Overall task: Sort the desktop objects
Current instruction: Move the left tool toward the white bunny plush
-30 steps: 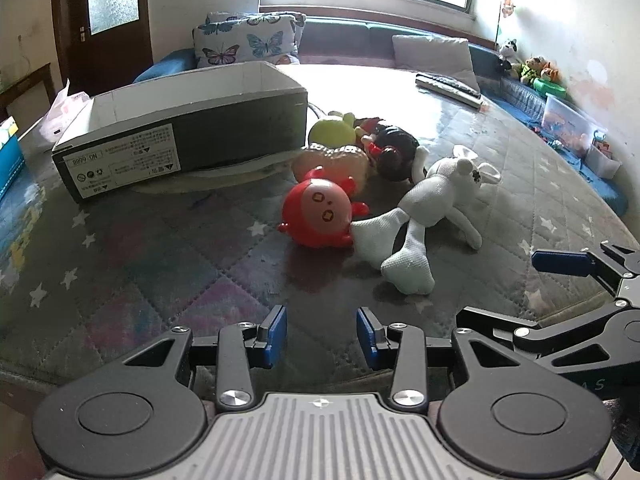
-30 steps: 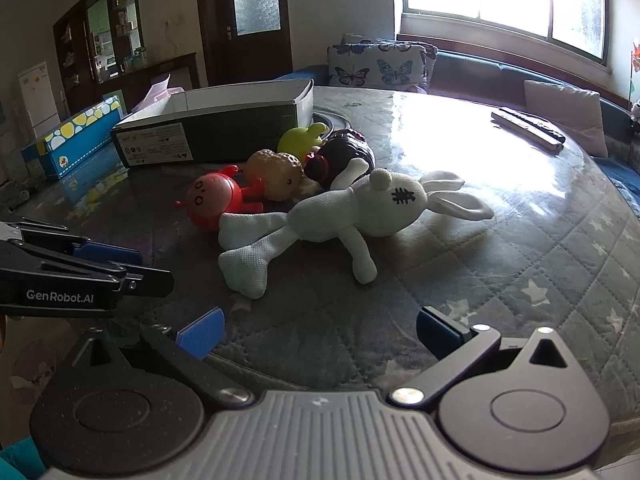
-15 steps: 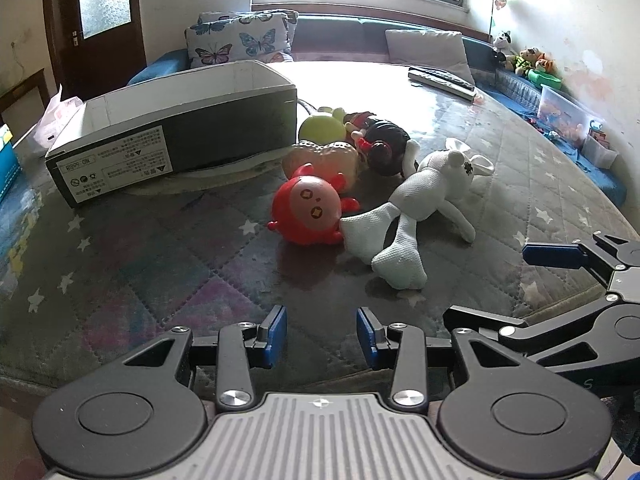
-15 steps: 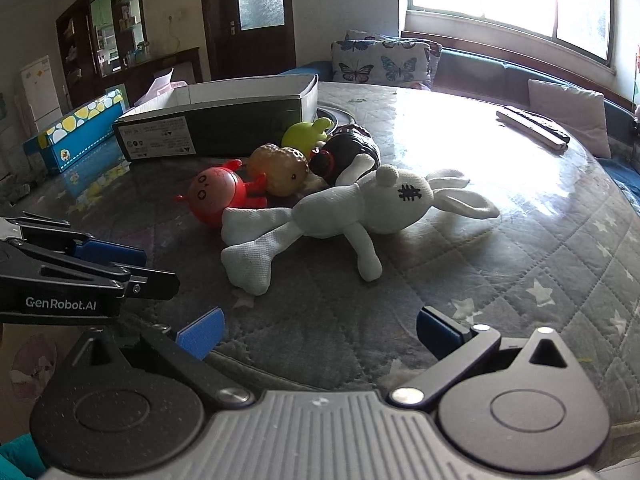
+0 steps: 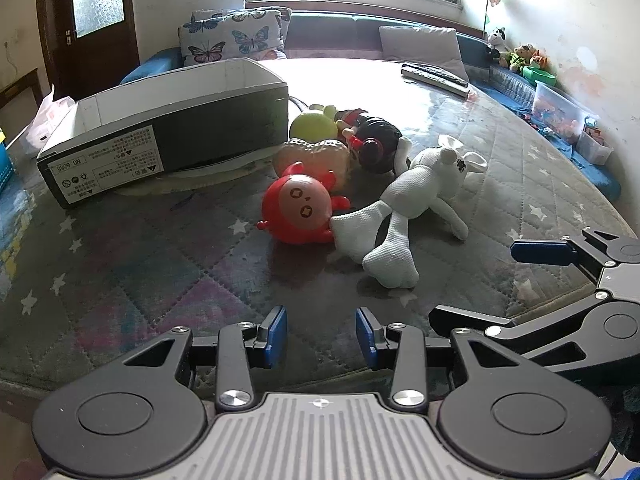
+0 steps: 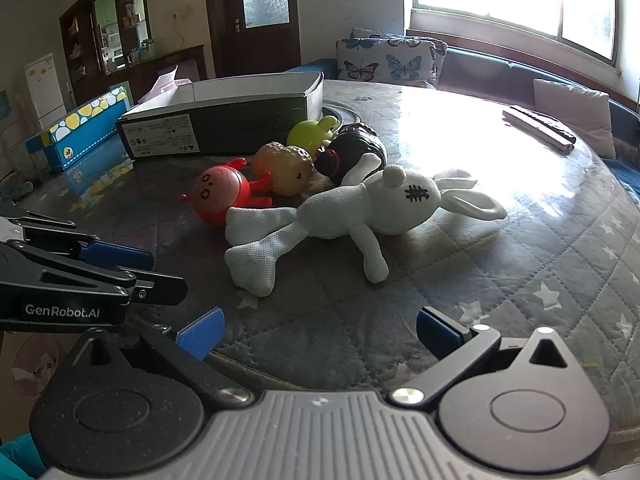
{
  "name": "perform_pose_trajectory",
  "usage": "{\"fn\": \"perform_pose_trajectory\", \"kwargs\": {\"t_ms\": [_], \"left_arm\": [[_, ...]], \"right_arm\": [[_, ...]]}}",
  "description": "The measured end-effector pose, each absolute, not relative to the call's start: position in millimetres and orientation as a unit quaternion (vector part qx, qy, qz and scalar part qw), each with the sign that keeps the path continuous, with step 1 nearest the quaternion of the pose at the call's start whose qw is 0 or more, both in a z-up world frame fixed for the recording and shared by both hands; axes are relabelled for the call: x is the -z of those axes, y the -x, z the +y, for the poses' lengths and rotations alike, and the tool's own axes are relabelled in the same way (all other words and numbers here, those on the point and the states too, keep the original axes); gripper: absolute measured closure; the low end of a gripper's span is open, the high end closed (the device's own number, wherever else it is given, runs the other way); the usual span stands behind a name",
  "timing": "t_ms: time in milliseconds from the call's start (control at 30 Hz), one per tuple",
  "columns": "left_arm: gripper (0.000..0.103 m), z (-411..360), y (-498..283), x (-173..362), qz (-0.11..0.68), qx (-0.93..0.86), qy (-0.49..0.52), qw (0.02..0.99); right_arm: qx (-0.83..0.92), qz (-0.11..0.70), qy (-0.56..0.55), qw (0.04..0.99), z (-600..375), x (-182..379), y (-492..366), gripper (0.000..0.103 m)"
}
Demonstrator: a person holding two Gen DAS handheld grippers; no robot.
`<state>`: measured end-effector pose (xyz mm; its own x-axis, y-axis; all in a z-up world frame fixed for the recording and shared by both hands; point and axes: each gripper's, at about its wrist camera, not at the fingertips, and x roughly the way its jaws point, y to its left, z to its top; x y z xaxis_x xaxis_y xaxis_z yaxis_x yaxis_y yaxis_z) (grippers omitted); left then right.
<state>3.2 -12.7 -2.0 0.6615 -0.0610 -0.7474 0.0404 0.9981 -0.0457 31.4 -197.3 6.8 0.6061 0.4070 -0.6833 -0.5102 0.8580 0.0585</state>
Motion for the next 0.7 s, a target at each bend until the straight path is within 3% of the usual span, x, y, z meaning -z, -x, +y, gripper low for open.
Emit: {"fn": "perform_pose_trajectory", "kwargs": {"t_ms": [700], "left_arm": [[0.064, -6.7, -14.7, -4.8, 0.411, 0.031, 0.017, 0.911]], "right_arm": [[-0.27, 0.366, 0.065, 0.888, -192.8, -8.6, -48.3, 0.0]]}}
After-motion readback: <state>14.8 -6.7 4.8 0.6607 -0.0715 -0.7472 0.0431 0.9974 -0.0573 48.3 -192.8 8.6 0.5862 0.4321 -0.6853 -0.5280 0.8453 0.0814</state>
